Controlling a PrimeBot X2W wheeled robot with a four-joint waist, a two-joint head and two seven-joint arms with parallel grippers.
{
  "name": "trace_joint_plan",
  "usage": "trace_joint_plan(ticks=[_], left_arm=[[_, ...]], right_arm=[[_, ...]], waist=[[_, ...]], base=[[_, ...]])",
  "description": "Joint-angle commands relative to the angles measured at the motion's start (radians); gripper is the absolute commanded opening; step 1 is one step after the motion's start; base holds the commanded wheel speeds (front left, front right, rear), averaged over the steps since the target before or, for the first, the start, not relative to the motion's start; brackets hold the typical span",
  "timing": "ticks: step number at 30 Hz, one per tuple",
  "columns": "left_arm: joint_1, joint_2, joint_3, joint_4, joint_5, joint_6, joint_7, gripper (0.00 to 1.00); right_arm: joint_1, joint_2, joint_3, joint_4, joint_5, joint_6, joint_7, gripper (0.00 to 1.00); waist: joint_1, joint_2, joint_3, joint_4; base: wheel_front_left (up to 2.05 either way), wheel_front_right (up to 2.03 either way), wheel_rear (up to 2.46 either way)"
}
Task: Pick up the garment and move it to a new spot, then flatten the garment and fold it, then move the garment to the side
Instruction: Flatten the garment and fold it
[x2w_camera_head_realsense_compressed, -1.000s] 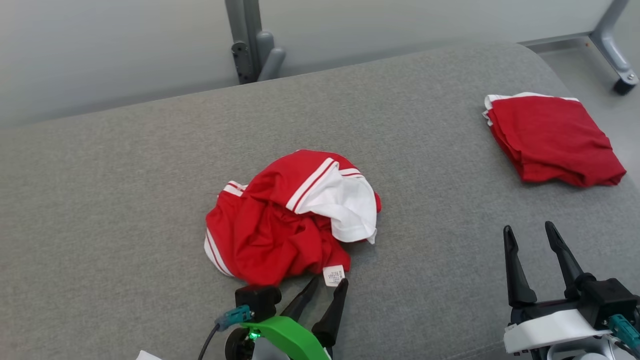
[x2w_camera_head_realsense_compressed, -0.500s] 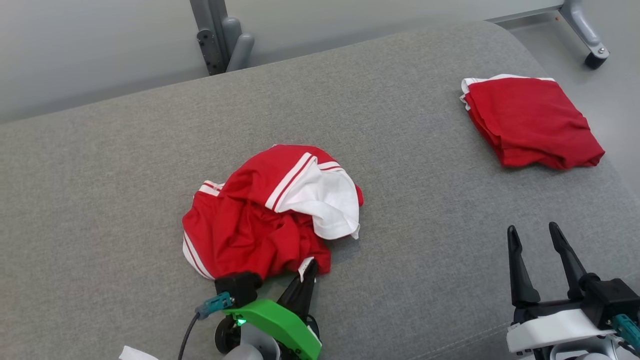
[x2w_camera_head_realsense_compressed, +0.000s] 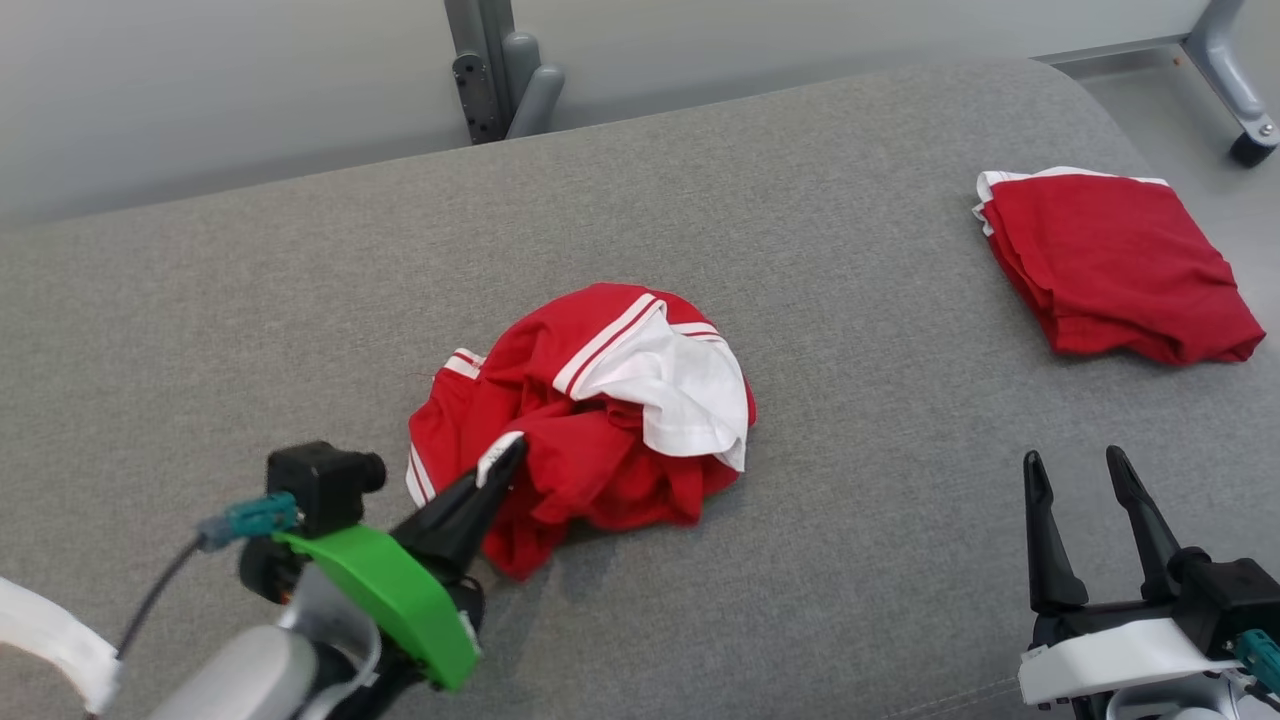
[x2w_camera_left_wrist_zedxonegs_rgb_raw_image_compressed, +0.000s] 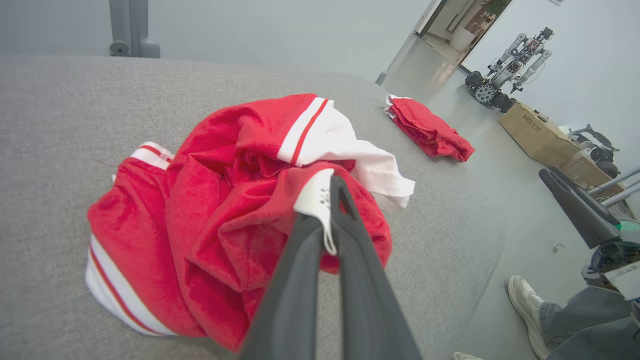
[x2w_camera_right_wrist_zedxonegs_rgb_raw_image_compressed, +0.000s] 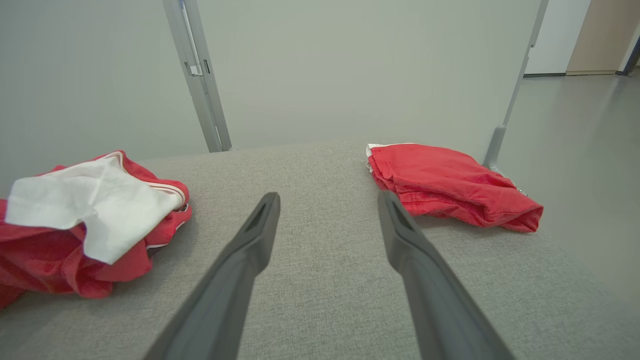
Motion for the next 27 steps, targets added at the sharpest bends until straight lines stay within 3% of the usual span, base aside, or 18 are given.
trace_joint_plan(ticks=[1,4,7,10,14,19,27], left_arm=[[-0.033,0.116,0.013,-0.122,0.012,0.018,0.101,0.00],[-0.092,0.285,0.058,-0.285,-0.007,0.043,0.268,0.00],[-0.160,0.408,0.105,-0.384,-0.045,0.050,0.409,0.00],[-0.232,0.506,0.134,-0.411,-0.066,0.041,0.527,0.00],[-0.303,0.594,0.140,-0.368,-0.047,0.016,0.637,0.00],[-0.282,0.629,0.122,-0.294,-0.042,0.005,0.671,0.00],[0.022,0.633,0.079,-0.146,-0.113,0.067,0.536,0.00]], right_arm=[[0.006,-0.002,0.004,0.004,0.009,-0.001,-0.003,1.00],[-0.006,-0.003,0.014,0.008,0.013,-0.001,-0.003,1.00],[-0.024,-0.003,0.013,0.011,0.017,-0.001,-0.003,1.00],[-0.031,-0.003,0.010,0.012,0.023,-0.001,-0.003,1.00],[-0.033,-0.003,0.015,0.015,0.027,-0.001,-0.003,1.00],[-0.034,-0.003,0.019,0.021,0.034,-0.001,-0.003,1.00],[-0.019,-0.003,0.023,0.031,0.034,-0.001,-0.003,1.00]], waist=[[0.0000,0.0031,-0.001,0.024],[0.0000,0.0031,0.002,0.039],[0.0000,0.0031,0.005,0.047],[0.0000,0.0031,0.007,0.056],[0.0000,0.0031,0.010,0.062],[0.0000,0.0031,0.018,0.063],[0.0000,0.0031,0.045,0.056]], base=[[0.00,0.00,0.00],[0.00,0.00,0.00],[0.00,0.00,0.00],[0.00,0.00,0.00],[0.00,0.00,0.00],[0.00,0.00,0.00],[0.00,0.00,0.00]])
